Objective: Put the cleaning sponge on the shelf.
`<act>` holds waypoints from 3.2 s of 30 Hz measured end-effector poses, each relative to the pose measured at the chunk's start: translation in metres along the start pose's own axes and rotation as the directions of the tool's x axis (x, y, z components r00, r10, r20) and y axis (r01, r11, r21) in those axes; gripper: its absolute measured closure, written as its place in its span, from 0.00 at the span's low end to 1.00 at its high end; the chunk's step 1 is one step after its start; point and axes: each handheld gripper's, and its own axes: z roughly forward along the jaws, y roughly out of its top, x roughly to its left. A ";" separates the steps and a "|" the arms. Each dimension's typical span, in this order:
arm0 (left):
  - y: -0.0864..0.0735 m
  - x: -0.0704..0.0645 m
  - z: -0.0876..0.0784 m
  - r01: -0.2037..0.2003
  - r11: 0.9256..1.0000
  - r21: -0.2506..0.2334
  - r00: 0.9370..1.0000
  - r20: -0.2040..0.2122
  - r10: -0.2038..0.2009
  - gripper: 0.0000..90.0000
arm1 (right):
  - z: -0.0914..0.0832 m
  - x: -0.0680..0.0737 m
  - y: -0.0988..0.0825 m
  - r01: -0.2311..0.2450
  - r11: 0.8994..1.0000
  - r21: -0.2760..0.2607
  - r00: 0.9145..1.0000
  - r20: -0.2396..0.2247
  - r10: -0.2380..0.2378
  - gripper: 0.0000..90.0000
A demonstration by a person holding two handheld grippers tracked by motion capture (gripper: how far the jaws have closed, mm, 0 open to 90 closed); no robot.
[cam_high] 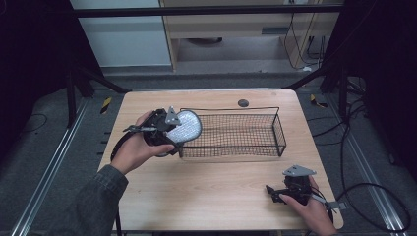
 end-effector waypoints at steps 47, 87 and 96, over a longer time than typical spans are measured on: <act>0.070 0.005 0.048 -0.193 0.981 0.000 0.981 0.017 0.193 0.11 | 0.001 0.001 0.001 -0.004 1.000 0.000 1.000 0.006 0.004 0.00; 0.080 -0.002 0.096 -0.305 0.949 0.079 0.952 0.034 0.304 0.13 | 0.001 0.000 0.001 -0.002 1.000 0.003 1.000 0.008 0.002 0.00; 0.080 -0.001 0.102 -0.310 0.947 0.086 0.951 0.037 0.308 0.14 | 0.001 0.000 0.001 -0.001 1.000 0.003 1.000 0.007 0.001 0.00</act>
